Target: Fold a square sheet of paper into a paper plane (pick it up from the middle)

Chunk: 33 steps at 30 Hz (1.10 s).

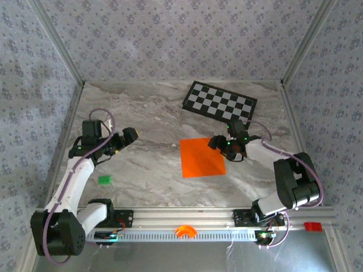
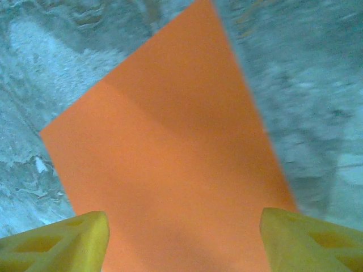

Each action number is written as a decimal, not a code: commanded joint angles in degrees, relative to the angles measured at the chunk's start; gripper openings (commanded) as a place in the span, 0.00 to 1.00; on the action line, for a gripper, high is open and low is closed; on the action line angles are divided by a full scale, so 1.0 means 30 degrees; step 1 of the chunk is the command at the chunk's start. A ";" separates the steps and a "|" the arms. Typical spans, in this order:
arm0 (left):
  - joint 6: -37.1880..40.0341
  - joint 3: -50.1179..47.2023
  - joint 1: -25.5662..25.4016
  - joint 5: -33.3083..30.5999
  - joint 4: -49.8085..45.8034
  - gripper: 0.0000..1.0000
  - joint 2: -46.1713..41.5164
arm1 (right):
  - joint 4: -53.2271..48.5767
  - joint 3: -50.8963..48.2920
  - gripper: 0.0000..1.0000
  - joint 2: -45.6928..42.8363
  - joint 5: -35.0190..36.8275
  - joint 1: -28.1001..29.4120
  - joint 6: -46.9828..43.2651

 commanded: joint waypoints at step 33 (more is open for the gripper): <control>-0.5725 0.0944 -1.1171 -0.9118 0.0146 0.99 0.4013 | 0.4354 -0.2051 0.76 -0.2425 0.1704 0.6286 0.6045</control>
